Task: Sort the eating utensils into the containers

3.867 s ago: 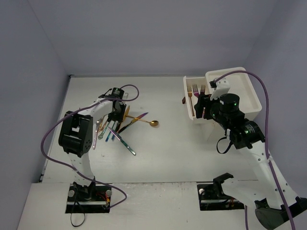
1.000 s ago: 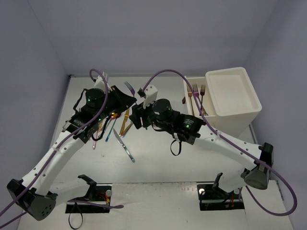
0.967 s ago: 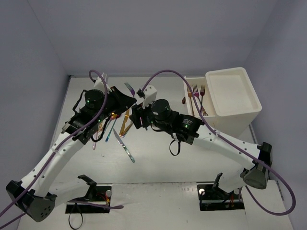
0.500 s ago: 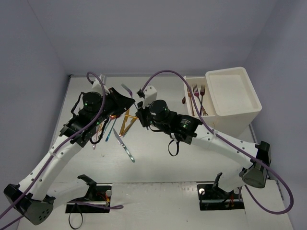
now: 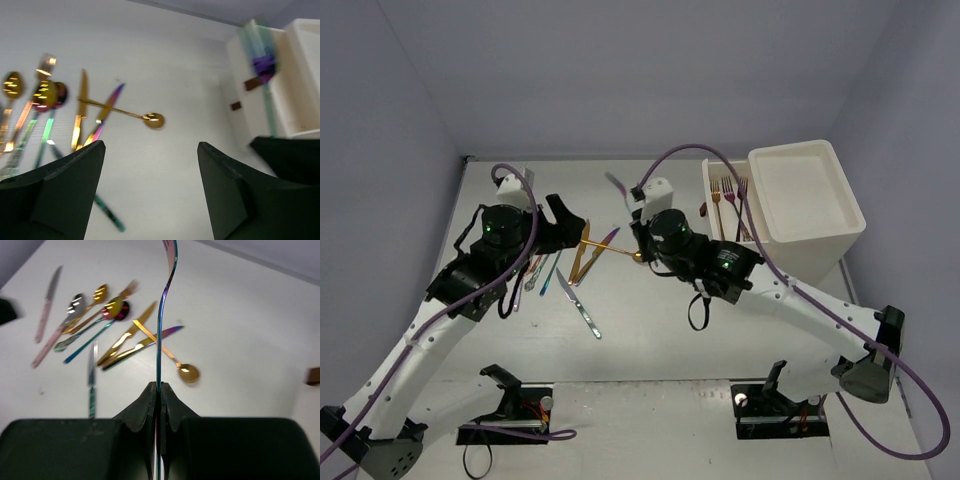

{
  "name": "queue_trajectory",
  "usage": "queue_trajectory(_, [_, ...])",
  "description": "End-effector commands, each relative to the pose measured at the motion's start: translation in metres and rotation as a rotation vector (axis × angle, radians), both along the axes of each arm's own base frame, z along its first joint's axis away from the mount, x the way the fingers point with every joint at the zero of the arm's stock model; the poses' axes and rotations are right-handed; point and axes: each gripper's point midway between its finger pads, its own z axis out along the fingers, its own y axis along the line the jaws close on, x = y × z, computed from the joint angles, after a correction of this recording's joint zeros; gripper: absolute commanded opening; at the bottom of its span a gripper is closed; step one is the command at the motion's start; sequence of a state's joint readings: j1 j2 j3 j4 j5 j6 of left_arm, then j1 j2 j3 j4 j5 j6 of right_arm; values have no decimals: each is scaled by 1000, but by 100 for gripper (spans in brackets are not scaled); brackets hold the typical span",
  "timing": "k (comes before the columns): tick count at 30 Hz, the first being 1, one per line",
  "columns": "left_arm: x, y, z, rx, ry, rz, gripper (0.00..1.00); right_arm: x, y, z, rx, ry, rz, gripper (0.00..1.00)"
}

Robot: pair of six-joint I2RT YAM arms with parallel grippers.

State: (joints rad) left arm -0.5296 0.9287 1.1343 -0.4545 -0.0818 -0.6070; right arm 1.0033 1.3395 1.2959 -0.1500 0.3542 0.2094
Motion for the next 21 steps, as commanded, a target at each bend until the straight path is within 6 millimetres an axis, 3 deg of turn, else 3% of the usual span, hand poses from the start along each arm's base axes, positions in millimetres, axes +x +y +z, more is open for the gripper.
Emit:
queue_trajectory(1, [-13, 60, 1, 256, -53, 133, 71, 38, -93, 39, 50, -79, -262, 0])
queue_trajectory(7, [-28, 81, -15, 351, -84, 143, 71, 52, -144, 37, 16, -77, -357, 0])
queue_trajectory(10, [-31, 89, -33, 426, -58, 140, 72, 64, -171, 30, 3, -58, -419, 0])
queue_trajectory(17, [-33, 93, -76, 520, 7, 108, 71, 91, -207, -6, -48, 34, -475, 0])
queue_trajectory(21, [-31, 90, -103, 539, 63, 84, 71, 100, -211, -27, -67, 88, -481, 0])
